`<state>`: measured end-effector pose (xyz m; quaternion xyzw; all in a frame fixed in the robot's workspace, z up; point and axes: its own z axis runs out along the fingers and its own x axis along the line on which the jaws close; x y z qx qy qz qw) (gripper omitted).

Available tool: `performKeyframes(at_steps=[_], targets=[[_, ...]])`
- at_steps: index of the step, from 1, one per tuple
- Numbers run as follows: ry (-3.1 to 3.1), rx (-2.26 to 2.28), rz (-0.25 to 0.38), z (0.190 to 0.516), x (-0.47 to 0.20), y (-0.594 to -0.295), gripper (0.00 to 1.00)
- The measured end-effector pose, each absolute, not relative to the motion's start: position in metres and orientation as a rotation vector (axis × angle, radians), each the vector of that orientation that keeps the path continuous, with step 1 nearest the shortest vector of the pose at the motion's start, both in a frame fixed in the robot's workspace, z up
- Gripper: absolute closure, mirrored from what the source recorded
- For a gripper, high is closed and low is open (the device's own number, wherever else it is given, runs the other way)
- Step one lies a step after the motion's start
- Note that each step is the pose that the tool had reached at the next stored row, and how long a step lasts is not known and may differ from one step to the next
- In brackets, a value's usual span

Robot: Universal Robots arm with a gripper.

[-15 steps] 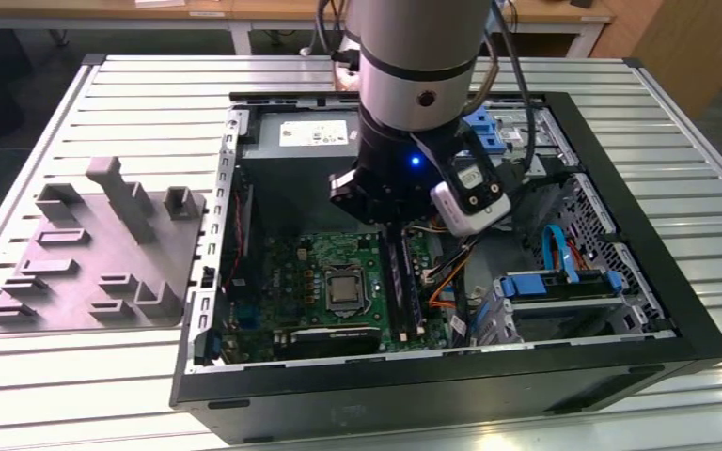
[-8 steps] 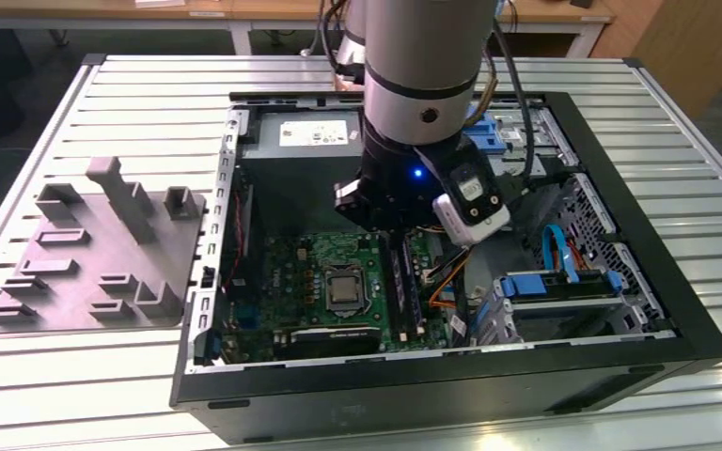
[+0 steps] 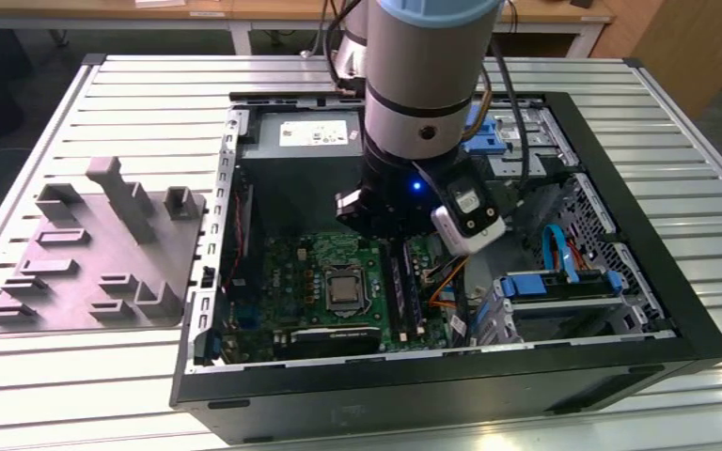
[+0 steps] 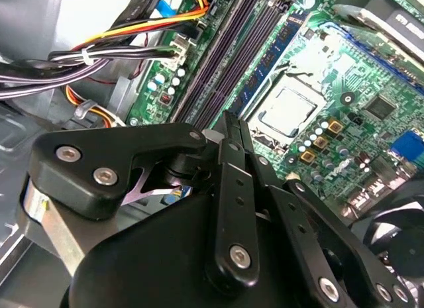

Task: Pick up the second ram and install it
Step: 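Insert the second ram into the second slot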

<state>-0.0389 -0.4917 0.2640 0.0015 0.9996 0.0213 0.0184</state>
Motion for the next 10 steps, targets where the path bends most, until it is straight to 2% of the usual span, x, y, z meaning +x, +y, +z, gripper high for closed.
performKeyframes(at_steps=[10], targets=[[3.106, 0.005, 0.067, 0.2601, -0.0368, -0.4922, 0.89]])
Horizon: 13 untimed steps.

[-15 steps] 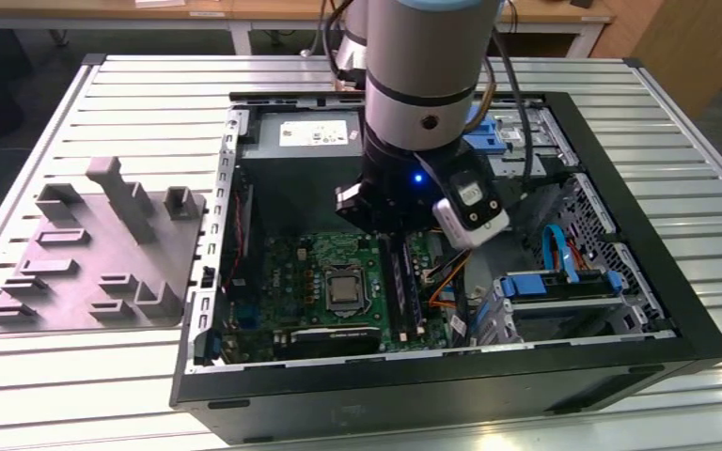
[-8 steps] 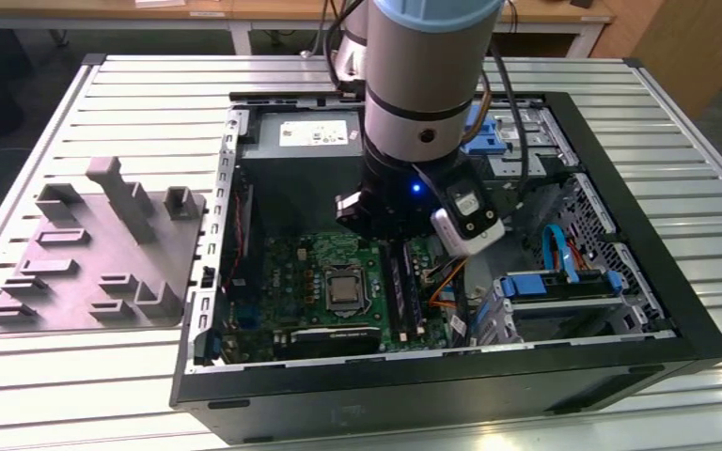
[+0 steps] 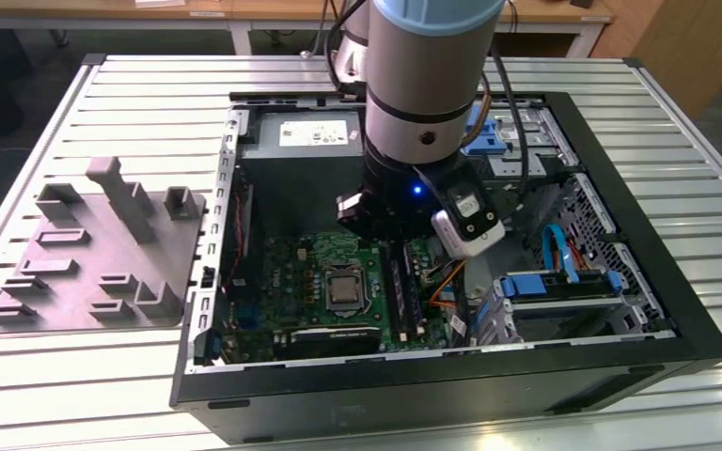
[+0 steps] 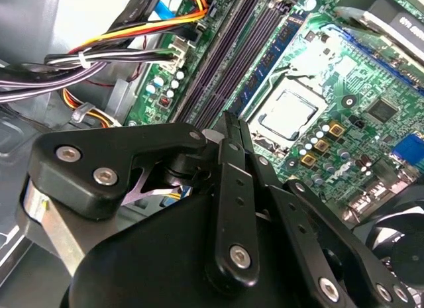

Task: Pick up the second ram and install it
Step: 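Insert the second ram into the second slot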

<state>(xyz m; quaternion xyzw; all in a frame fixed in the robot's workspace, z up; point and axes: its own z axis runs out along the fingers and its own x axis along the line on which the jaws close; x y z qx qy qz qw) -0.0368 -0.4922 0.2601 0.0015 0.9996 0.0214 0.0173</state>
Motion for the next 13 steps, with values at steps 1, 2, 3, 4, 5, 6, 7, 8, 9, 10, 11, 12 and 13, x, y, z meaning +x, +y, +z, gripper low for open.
performKeyframes(at_steps=[1, 2, 3, 4, 5, 6, 7, 8, 9, 10, 11, 12, 13], targets=[[3.108, 0.005, 0.067, 0.2589, -0.0353, -0.4923, 0.89], [3.110, 0.005, 0.066, 0.2579, -0.0344, -0.4924, 0.89], [3.112, 0.005, 0.066, 0.2570, -0.0336, -0.4926, 0.89], [3.114, 0.005, 0.066, 0.2561, -0.0330, -0.4927, 0.89], [3.116, 0.005, 0.066, 0.2551, -0.0325, -0.4927, 0.89], [3.117, 0.005, 0.066, 0.2540, -0.0322, -0.4927, 0.89], [3.118, 0.005, 0.066, 0.2532, -0.0322, -0.4927, 0.89], [3.118, 0.005, 0.066, 0.2532, -0.0322, -0.4927, 0.89], [3.118, 0.005, 0.066, 0.2532, -0.0322, -0.4927, 0.89], [3.118, 0.005, 0.066, 0.2532, -0.0321, -0.4927, 0.89], [3.118, 0.005, 0.066, 0.2531, -0.0321, -0.4927, 0.89], [3.118, 0.005, 0.067, 0.2528, -0.0321, -0.4929, 0.89], [3.118, 0.005, 0.067, 0.2522, -0.0321, -0.4930, 0.89]])
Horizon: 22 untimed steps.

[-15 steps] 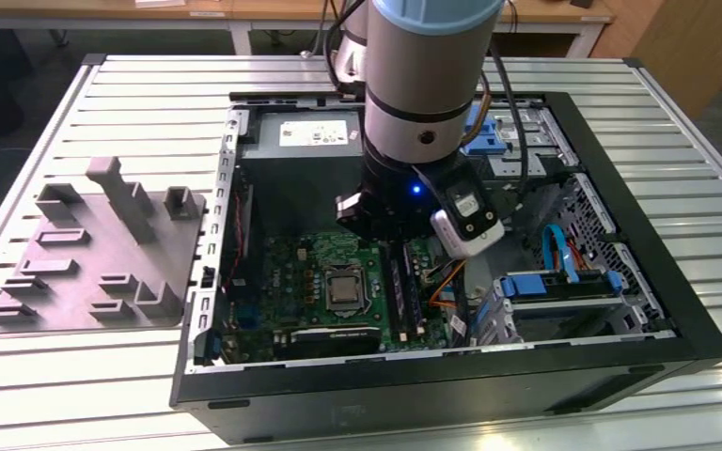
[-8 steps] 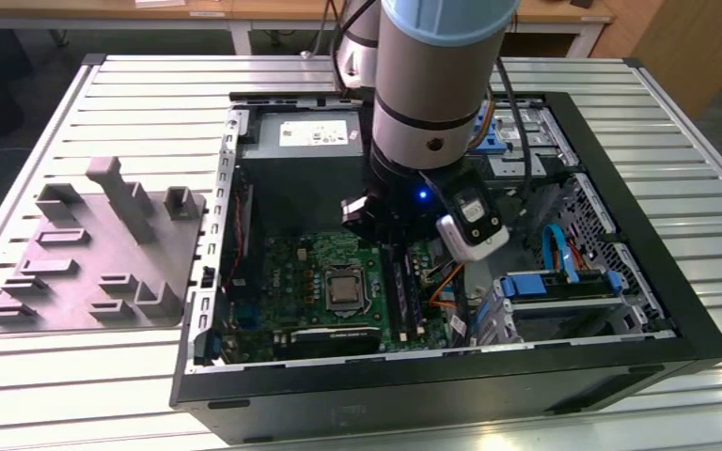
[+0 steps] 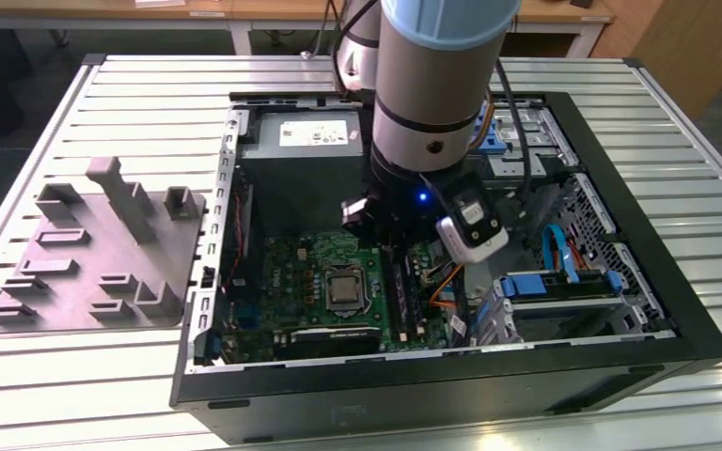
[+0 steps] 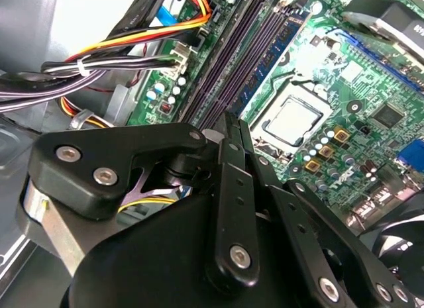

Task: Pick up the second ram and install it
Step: 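Insert the second ram into the second slot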

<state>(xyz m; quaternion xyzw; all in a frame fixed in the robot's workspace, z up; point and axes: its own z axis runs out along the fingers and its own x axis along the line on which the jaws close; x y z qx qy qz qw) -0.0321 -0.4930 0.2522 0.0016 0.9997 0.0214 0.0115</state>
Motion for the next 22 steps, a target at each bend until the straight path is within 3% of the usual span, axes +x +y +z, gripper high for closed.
performKeyframes(at_steps=[22], targets=[[3.118, -0.008, 0.068, 0.238, -0.030, -0.494, 0.89]])
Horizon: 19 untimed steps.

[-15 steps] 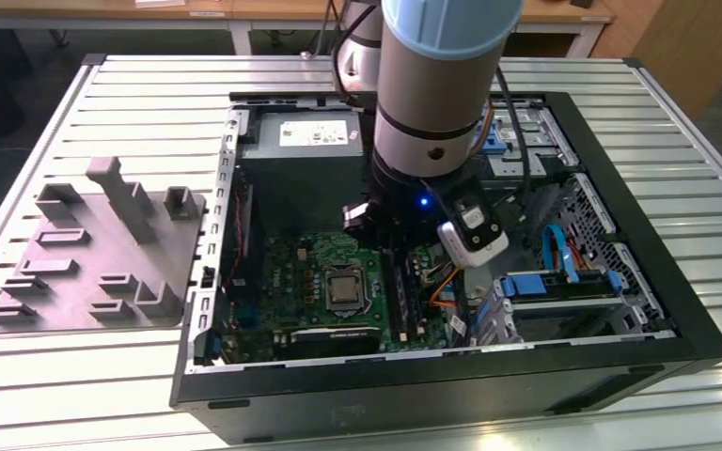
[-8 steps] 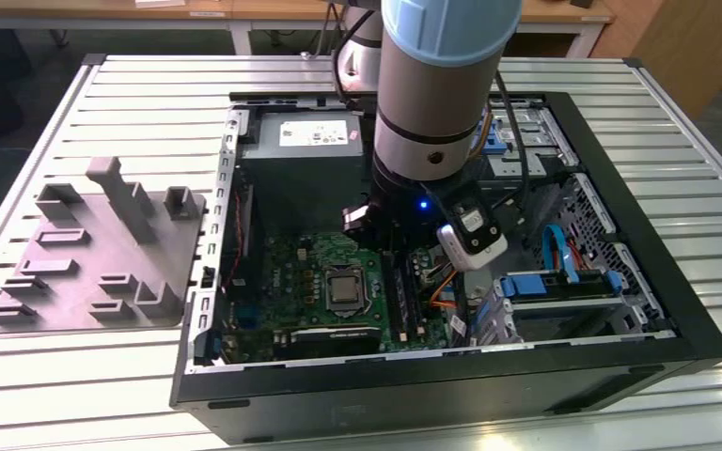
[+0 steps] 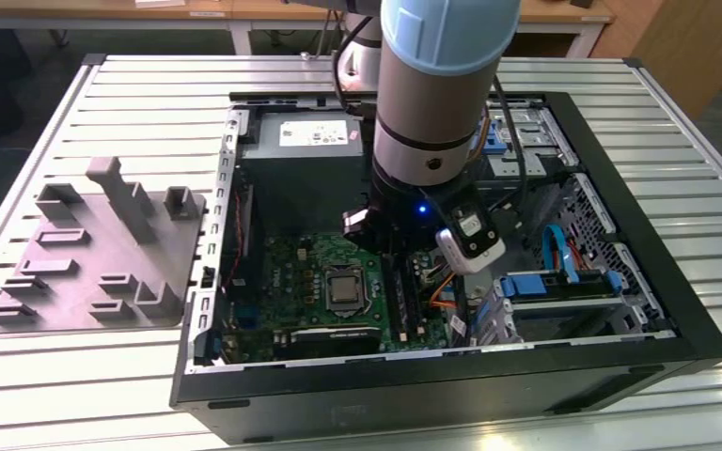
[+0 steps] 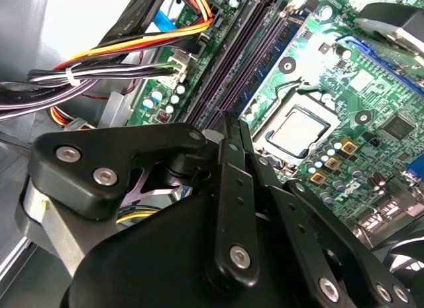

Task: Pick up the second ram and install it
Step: 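Insert the second ram into the second slot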

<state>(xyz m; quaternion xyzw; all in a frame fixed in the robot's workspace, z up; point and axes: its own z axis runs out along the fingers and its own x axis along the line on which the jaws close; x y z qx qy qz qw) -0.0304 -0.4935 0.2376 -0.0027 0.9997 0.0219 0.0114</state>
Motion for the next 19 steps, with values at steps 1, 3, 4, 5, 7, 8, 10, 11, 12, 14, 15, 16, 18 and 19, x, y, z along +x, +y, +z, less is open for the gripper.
performKeyframes(at_steps=[1, 3, 4, 5, 7, 8, 10, 11, 12, 14, 15, 16, 18, 19], targets=[[3.118, -0.008, 0.068, 0.2376, -0.0304, -0.4935, 0.89], [3.118, -0.008, 0.069, 0.2364, -0.0304, -0.4935, 0.89], [3.118, -0.008, 0.069, 0.2353, -0.0304, -0.4935, 0.89], [3.118, -0.008, 0.069, 0.2346, -0.0304, -0.4935, 0.89], [3.118, -0.008, 0.068, 0.2341, -0.0303, -0.4934, 0.89], [3.118, -0.008, 0.069, 0.2338, -0.0303, -0.4931, 0.89], [3.118, -0.009, 0.069, 0.2336, -0.0303, -0.4927, 0.89], [3.118, -0.008, 0.068, 0.2335, -0.0304, -0.4928, 0.89], [3.118, -0.008, 0.069, 0.2330, -0.0304, -0.4927, 0.89], [3.118, -0.008, 0.069, 0.2320, -0.0304, -0.4927, 0.89], [3.118, -0.008, 0.069, 0.2321, -0.0304, -0.4927, 0.89], [3.118, -0.008, 0.068, 0.2321, -0.0304, -0.4927, 0.89], [3.118, -0.008, 0.068, 0.2319, -0.0304, -0.4927, 0.89], [3.118, -0.008, 0.070, 0.2310, -0.0304, -0.4926, 0.89]])
